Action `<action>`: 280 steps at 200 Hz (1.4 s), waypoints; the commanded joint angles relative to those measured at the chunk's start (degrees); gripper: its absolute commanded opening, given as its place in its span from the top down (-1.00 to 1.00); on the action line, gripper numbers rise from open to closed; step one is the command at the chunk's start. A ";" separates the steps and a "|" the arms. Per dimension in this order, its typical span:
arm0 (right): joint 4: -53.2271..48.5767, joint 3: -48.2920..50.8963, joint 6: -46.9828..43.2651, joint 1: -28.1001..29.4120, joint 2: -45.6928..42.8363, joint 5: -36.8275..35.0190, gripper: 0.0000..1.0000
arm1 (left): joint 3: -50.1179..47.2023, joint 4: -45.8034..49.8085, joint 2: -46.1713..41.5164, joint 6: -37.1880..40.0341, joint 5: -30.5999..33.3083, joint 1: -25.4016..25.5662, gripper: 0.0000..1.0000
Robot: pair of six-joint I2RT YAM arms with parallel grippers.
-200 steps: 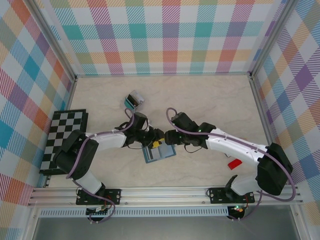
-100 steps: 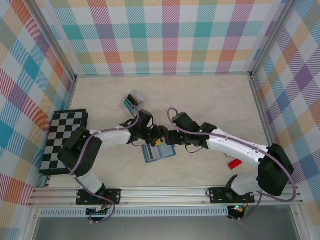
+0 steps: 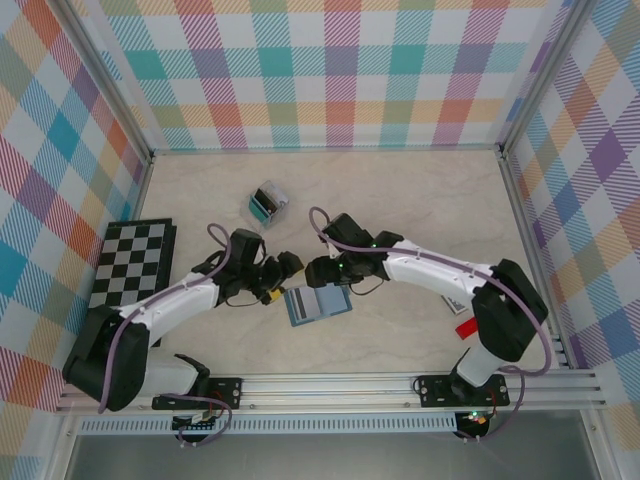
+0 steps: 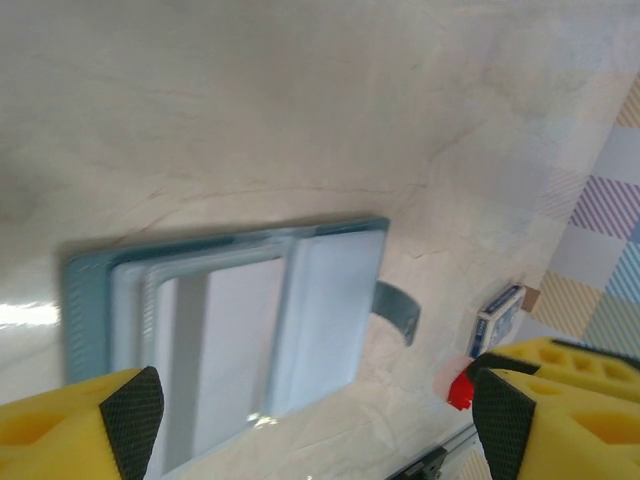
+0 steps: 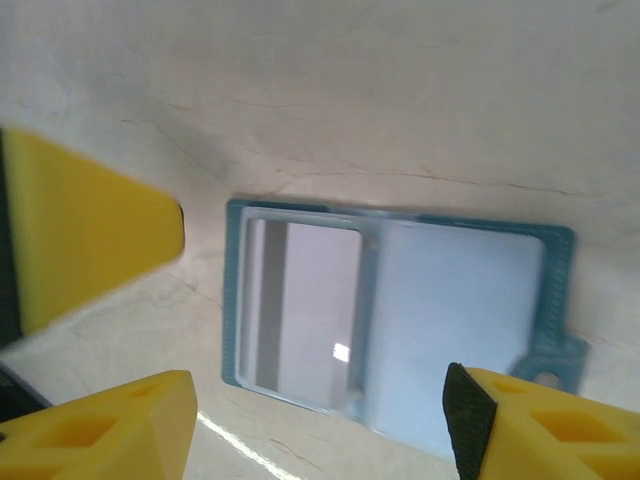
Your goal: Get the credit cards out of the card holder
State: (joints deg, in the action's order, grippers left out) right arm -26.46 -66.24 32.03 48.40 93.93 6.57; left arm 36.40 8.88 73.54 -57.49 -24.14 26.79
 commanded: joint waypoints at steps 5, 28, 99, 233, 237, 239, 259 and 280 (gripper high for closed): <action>-0.21 -4.23 -0.81 -0.41 4.87 8.64 -0.21 | -3.00 4.13 -3.79 0.63 1.80 -1.13 -0.68; -1.03 -5.61 -0.50 -0.85 7.95 10.69 -0.07 | -4.23 3.43 -5.45 0.87 0.81 -1.08 -0.68; -1.95 -5.23 0.31 -3.49 12.34 13.12 0.24 | -2.76 -0.36 -1.50 1.60 -2.30 0.52 -0.17; -1.19 -4.52 -1.65 -3.93 16.81 17.89 0.54 | 0.69 -3.17 8.70 0.45 -0.29 2.86 0.51; -1.23 -4.56 -1.62 -3.93 16.98 17.74 0.55 | 0.68 -3.16 8.89 0.48 -0.22 2.87 0.51; -1.34 -4.59 -1.64 -3.89 17.03 17.59 0.55 | 0.69 -3.17 9.01 0.42 -0.16 2.91 0.51; -1.56 -4.78 -1.80 -3.87 17.82 17.46 0.57 | 0.26 -3.78 10.00 0.20 -0.12 2.92 0.55; -1.86 -4.78 -2.15 -3.89 18.31 17.41 0.59 | -0.35 -3.70 10.43 0.04 0.39 2.91 0.57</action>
State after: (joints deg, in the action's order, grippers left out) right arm -27.88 -70.50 30.98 44.64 111.02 23.07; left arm 35.68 5.78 83.26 -56.99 -24.73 29.23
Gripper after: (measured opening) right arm 0.209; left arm 0.219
